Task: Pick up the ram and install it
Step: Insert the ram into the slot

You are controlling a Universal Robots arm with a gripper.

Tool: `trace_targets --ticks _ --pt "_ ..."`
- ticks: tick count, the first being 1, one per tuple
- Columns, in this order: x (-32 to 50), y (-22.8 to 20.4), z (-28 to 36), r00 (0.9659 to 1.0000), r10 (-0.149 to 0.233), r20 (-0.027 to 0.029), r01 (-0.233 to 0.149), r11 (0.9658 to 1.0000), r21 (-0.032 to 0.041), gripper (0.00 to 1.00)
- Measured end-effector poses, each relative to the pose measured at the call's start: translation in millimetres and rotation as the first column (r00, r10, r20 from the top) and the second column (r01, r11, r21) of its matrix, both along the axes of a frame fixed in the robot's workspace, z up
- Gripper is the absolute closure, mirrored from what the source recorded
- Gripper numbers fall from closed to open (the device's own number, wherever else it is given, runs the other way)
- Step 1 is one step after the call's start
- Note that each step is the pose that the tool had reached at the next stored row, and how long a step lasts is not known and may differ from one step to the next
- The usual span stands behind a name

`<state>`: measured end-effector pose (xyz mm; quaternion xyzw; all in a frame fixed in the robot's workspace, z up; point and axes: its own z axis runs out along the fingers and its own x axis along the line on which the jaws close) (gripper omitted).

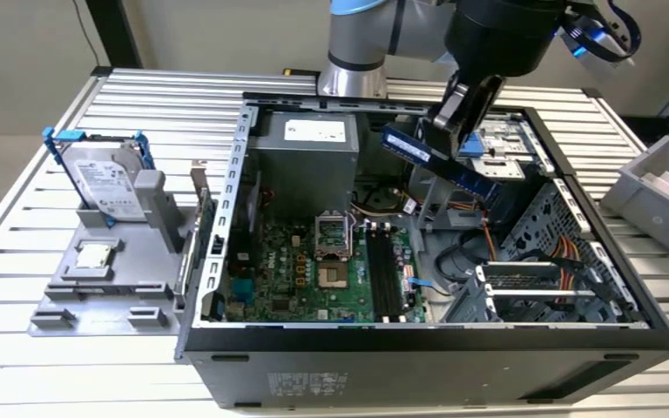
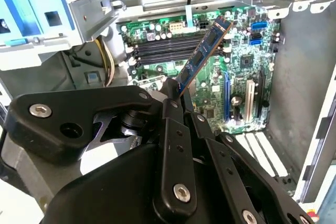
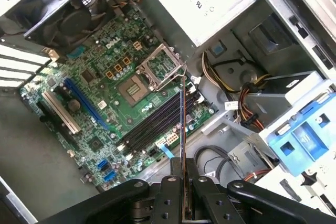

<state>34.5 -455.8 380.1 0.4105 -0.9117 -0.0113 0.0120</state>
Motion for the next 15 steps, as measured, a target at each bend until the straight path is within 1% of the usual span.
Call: trace_targets --ticks 4,8,11,15 --pt "0.0 0.0 0.0 0.9993 -0.037 0.0000 0.037 0.9993 0.0000 1.00" --pt "0.0 0.0 -0.1 0.9974 -0.072 0.0000 0.072 0.9974 0.0000 1.00" --pt "-0.1 0.0 -0.1 0.9952 -0.098 0.0000 0.098 0.9952 0.0000 1.00" --pt "0.0 0.0 -0.1 0.9912 -0.132 0.0000 0.132 0.9912 0.0000 1.00"
